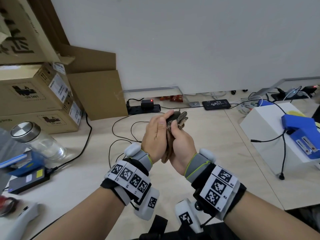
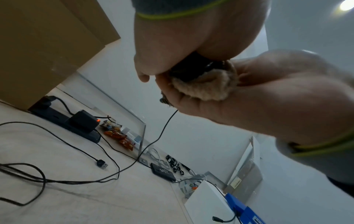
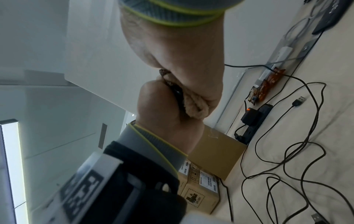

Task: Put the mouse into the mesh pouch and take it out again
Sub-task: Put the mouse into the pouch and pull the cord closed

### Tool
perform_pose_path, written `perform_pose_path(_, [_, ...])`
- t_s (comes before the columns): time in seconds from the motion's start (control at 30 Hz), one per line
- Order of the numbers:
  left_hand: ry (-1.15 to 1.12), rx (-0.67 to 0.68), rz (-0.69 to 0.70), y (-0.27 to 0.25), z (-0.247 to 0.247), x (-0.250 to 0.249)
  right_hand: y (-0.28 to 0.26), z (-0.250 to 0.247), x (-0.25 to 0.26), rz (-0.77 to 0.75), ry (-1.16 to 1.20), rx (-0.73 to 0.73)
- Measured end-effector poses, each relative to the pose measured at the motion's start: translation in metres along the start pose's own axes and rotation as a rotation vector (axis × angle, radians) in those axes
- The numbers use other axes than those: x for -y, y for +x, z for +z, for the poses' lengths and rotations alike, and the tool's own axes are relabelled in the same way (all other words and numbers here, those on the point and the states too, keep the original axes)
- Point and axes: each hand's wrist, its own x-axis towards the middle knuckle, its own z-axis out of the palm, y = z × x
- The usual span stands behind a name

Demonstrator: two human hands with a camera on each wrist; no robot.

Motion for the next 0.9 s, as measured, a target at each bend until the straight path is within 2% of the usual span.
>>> perform_pose_path(0.13, [0.004, 0.058, -0.006, -0.004, -0.001, -0.008, 0.004, 0.002, 0.004, -0.003, 0.107, -0.045])
perform_pose_path(0.3, [0.192, 0.171, 0.035, -0.011, -0.009, -0.009, 0.016, -0.006, 0.017, 0.084, 0.125, -0.119])
perform_pose_path(0.37, [0.217, 0.17, 0.078, -0.014, -0.007, -0.009, 0.02, -0.01, 0.02, 0.094, 0.141, -0.132])
perform_pose_path(0.43, [0.214, 0.162, 0.063, -0.012, -0.004, -0.007, 0.019, -0.01, 0.022, 0.072, 0.15, -0.149])
perform_pose_path(0.6, [0.033, 0.14, -0.093, 0.001, 0.002, -0.009, 0.015, -0.005, 0.011, 0.044, 0.157, -0.073])
perform_pose_path(0.77, [0.01, 0.182, -0.277, 0.014, -0.013, -0.012, 0.009, -0.003, -0.012, 0.04, 0.065, 0.023])
perform_pose_path(0.83, [-0.244, 0.141, -0.449, 0.017, -0.016, -0.008, 0.014, -0.008, -0.009, -0.01, -0.019, 0.039])
perform_pose_path(0.9, [-0.575, 0.167, -0.636, 0.018, -0.018, -0.003, 0.02, -0.016, -0.006, -0.052, -0.156, 0.059])
